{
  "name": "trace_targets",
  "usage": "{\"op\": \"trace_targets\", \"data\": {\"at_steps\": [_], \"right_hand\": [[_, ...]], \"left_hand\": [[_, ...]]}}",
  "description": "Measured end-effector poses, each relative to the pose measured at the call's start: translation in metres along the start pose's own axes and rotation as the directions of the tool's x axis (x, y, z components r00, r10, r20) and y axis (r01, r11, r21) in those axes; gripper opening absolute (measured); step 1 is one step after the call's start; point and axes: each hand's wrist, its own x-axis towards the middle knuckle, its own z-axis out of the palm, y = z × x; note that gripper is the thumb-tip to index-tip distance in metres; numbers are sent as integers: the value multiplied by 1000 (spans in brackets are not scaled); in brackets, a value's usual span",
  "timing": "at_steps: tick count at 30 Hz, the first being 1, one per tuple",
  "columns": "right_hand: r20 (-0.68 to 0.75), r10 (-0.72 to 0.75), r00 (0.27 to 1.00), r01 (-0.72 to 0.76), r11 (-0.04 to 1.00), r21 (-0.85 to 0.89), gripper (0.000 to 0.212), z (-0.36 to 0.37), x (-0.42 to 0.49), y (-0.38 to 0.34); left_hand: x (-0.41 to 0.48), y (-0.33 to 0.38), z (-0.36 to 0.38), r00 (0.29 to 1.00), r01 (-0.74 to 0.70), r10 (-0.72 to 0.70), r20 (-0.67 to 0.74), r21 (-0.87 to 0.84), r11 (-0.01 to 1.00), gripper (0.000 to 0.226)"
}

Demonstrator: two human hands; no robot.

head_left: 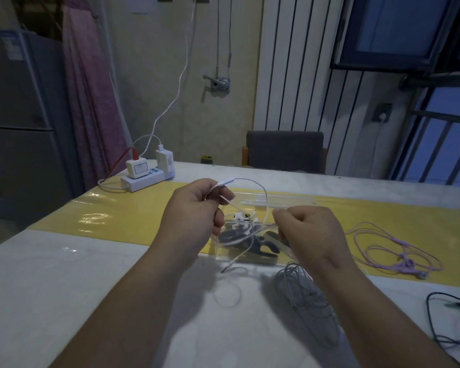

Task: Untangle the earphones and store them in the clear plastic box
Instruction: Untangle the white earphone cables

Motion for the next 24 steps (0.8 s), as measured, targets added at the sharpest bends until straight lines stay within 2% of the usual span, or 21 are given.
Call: {"op": "trace_targets", "data": {"at_steps": [2, 5, 7, 8, 10, 12, 16, 20, 24], "right_hand": [[-30, 25, 999, -27, 997, -78, 32, 0, 1, 4], [-34, 86, 996, -89, 992, -91, 24, 0, 2, 6], [-40, 85, 996, -87, 993, -75, 28, 1, 2, 7], [-44, 72, 996, -75, 995, -63, 34, 2, 2, 6], [-45, 55, 997, -57, 997, -44, 48, 2, 3, 4], [-22, 60, 998, -61, 997, -49, 52, 1, 2, 1], [15, 80, 997, -79, 994, -73, 44, 2, 1, 3], [-58, 120, 991, -119, 993, 21, 14, 2, 2, 6], [24, 70, 997, -72, 988, 135, 40, 1, -2, -3]], "left_hand": [[2, -3, -1, 1000, 19, -18, -20, 54, 998, 44], [4, -1, -6, 997, 36, -23, -75, 170, 985, 20], [4, 1, -9, 999, 34, -25, -37, 284, 958, 21], [4, 2, -9, 998, 55, -49, -31, 276, 960, 31], [4, 3, -8, 985, 164, -155, -74, 138, 977, 53], [4, 4, -7, 969, 214, -204, -138, 69, 974, 60], [1, 8, -6, 965, 223, -231, -122, -75, 972, 40], [2, 6, -8, 985, 148, -152, -88, -48, 988, 46], [1, 4, -6, 998, 55, -53, -45, 37, 998, 35]]}}
